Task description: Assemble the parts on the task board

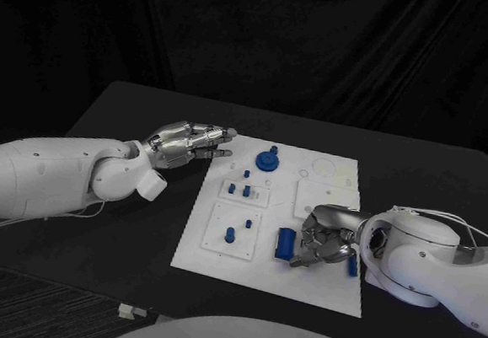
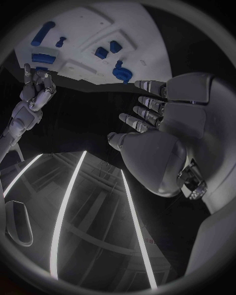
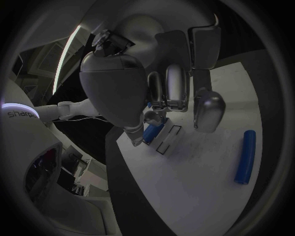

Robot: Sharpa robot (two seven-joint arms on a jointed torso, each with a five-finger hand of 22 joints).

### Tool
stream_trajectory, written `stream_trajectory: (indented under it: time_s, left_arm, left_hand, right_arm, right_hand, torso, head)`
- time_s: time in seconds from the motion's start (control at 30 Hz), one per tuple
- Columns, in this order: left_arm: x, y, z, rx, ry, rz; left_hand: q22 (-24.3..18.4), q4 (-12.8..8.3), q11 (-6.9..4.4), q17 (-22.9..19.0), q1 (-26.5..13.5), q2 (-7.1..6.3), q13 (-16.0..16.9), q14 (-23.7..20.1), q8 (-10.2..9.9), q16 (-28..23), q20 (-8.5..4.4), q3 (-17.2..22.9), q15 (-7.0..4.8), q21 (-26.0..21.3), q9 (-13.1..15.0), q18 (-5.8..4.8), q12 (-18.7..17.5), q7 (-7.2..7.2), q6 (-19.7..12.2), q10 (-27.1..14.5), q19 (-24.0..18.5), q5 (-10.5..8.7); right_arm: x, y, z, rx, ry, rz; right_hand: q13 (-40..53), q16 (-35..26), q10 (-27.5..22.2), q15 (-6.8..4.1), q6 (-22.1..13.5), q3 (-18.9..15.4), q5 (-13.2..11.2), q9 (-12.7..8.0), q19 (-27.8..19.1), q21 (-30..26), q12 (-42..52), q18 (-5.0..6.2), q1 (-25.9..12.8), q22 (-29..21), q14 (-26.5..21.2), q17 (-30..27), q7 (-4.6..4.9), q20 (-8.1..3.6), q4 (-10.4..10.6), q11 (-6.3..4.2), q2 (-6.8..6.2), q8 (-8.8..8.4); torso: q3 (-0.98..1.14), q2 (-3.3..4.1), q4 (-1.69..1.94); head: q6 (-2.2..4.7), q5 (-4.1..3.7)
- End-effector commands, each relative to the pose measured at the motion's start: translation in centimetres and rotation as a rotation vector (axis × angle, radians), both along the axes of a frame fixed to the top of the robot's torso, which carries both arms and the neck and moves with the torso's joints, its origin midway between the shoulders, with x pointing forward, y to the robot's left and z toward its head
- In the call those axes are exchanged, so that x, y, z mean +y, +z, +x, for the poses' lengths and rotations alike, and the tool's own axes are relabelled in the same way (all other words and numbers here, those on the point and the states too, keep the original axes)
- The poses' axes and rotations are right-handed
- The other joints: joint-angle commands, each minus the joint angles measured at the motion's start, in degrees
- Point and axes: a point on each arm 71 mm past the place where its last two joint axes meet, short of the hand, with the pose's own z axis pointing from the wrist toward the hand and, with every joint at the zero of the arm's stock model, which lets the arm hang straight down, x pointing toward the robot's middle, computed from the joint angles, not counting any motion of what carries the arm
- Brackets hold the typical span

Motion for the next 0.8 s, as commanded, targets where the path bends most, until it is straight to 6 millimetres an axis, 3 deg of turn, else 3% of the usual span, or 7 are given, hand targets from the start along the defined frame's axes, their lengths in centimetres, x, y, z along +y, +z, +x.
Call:
stream_trajectory:
  time_s: [0.03,0.2,0.3,0.33,0.4,0.6,0.8]
  left_arm:
    - [-0.2,0.1,-0.1,-0.001,-0.008,-0.02]
    - [-0.1,0.1,-0.1,-0.001,-0.006,-0.019]
    - [0.0,0.1,-0.1,-0.001,-0.005,-0.018]
    - [0.0,0.1,0.0,-0.001,-0.004,-0.018]
    - [0.0,0.1,0.0,-0.001,-0.004,-0.018]
    - [-0.1,0.0,0.0,-0.001,-0.005,-0.017]
    - [-0.2,0.0,0.0,0.0,-0.006,-0.016]
  left_hand:
    - [0.06,0.01,0.14,0.11,0.5,0.12,0.08,0.36,0.24,0.26,-0.12,0.28,0.09,0.2,0.07,-0.54,0.35,0.65,0.3,0.27,0.34,0.19]
    - [0.06,0.01,0.14,0.11,0.5,0.12,0.08,0.36,0.24,0.26,-0.12,0.28,0.09,0.2,0.07,-0.54,0.35,0.65,0.3,0.27,0.34,0.19]
    - [0.06,0.01,0.14,0.11,0.5,0.12,0.08,0.36,0.24,0.26,-0.12,0.28,0.09,0.2,0.07,-0.54,0.35,0.65,0.3,0.27,0.34,0.19]
    - [0.06,0.01,0.14,0.11,0.5,0.12,0.08,0.36,0.24,0.26,-0.12,0.28,0.09,0.2,0.07,-0.54,0.35,0.65,0.3,0.27,0.34,0.19]
    - [0.06,0.01,0.14,0.11,0.5,0.12,0.08,0.36,0.24,0.26,-0.12,0.28,0.09,0.2,0.07,-0.54,0.35,0.65,0.3,0.27,0.34,0.19]
    - [0.11,0.01,0.17,0.12,0.49,0.13,0.09,0.38,0.26,0.29,-0.12,0.31,0.12,0.21,0.07,-0.55,0.39,0.67,0.33,0.3,0.39,0.19]
    - [0.09,0.02,0.19,0.12,0.49,0.15,0.1,0.4,0.29,0.31,-0.12,0.32,0.13,0.21,0.09,-0.55,0.44,0.68,0.43,0.35,0.39,0.19]
  right_arm:
    - [-0.3,0.3,-0.1,-0.031,-0.014,0.026]
    - [-1.7,1.5,0.2,-0.08,-0.075,0.077]
    - [-3.0,2.8,0.9,-0.089,-0.138,0.106]
    - [-3.7,3.5,1.2,-0.085,-0.171,0.109]
    - [-4.6,4.2,1.7,-0.069,-0.217,0.098]
    - [-7.7,4.9,2.7,0.071,-0.299,-0.101]
    - [-8.8,4.7,3.3,0.132,-0.306,-0.21]
  right_hand:
    - [15.1,0.32,6.2,-0.2,0.28,-0.58,-0.28,5.41,0.34,0.43,0.14,-0.4,-0.82,7.87,6.06,15.08,-0.04,0.02,1.58,-0.13,-1.17,0.22]
    - [15.1,0.32,6.2,-0.32,-3.62,-3.64,-0.3,3.91,0.62,1.32,0.14,-0.55,-5.33,8.07,6.06,15.08,-0.17,-0.11,1.59,-0.26,-0.28,-3.51]
    - [15.1,0.32,6.2,-0.09,-13.72,-5.11,-0.3,-3.56,0.97,2.45,0.14,-0.75,-8.44,8.32,6.06,15.08,0.36,-0.05,1.39,0.13,1.73,-17.54]
    - [15.1,0.32,6.2,0.82,-10.9,-5.28,-0.58,-11.7,1.18,3.32,0.14,-0.88,-10.08,8.46,6.06,15.08,1.39,0.64,1.46,1.25,3.4,-25.48]
    - [15.1,0.32,6.2,1.14,-11.12,-5.32,1.16,-14.32,1.25,3.69,0.14,-0.93,-12.73,8.54,6.06,15.08,2.0,0.82,0.94,1.36,5.98,-28.3]
    - [15.1,-0.32,6.2,2.95,-5.88,-6.41,18.37,-36.56,0.52,2.02,0.14,-0.67,-9.86,8.01,5.76,13.73,4.77,2.53,-1.52,3.97,10.07,-48.88]
    - [15.1,-0.25,6.2,2.78,1.2,-4.8,15.69,-43.29,0.72,2.58,0.14,-0.59,-4.23,8.13,5.8,13.85,4.12,2.72,-5.51,3.53,10.91,-51.92]
  torso:
    - [0.0,-0.02,0.01]
    - [0.0,-0.09,0.03]
    - [-0.01,-0.04,0.02]
    - [-0.01,-0.07,-0.01]
    - [-0.02,-0.07,0.0]
    - [-0.07,-0.13,0.01]
    - [0.0,0.11,-0.01]
  head:
    - [0.0,0.06]
    - [0.0,0.1]
    - [0.0,0.03]
    - [0.0,-0.06]
    - [0.0,-0.2]
    - [0.0,-0.47]
    - [0.0,-0.9]
